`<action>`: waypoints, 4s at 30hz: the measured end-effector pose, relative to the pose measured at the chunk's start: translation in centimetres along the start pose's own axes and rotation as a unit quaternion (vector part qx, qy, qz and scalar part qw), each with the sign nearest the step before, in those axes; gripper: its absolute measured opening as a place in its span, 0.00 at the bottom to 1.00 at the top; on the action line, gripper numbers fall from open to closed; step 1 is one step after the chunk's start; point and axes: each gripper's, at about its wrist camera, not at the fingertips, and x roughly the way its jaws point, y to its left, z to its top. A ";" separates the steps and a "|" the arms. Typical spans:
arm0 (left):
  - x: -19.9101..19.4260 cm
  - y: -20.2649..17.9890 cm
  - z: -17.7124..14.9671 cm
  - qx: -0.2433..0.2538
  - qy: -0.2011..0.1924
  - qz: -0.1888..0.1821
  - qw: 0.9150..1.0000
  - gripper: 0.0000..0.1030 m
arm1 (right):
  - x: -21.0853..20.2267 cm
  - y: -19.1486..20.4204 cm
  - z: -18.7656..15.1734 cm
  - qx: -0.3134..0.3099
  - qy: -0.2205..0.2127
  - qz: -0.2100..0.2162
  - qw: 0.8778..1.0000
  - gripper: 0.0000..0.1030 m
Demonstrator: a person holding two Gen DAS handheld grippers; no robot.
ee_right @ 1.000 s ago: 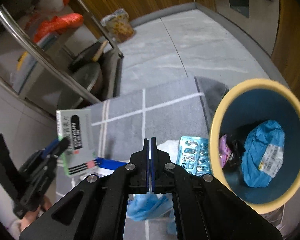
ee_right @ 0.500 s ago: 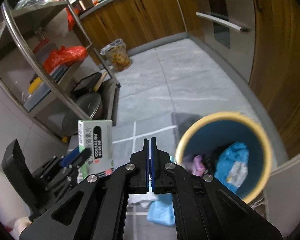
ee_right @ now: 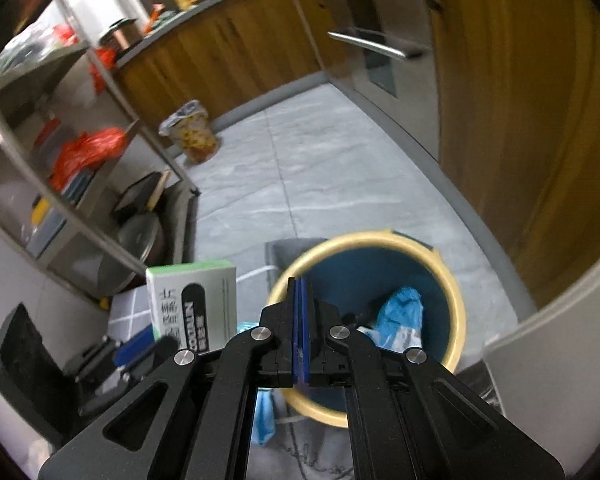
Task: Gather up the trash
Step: 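Carry the medicine box and blue mask over the teal bin with both tools, then open the left tool to drop the box while the right tool releases the mask, then move both tools back over the remaining trash on the mat, then grasp the cream paper bowl with the left tool while the right tool grasps a blue mask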
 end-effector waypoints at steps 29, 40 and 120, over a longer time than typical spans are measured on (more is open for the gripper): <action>9.0 -2.5 -2.8 0.041 0.060 0.028 0.997 0.19 | 6.2 -3.3 -0.9 0.019 0.049 -0.037 0.998 0.02; 7.9 -2.1 -3.4 0.052 0.057 0.050 0.996 0.39 | 5.6 -3.0 -0.6 0.010 0.027 -0.056 0.998 0.34; -9.9 8.4 -17.8 0.026 0.212 0.242 0.947 0.18 | 4.1 13.1 -14.8 -0.058 0.037 -0.070 0.995 0.91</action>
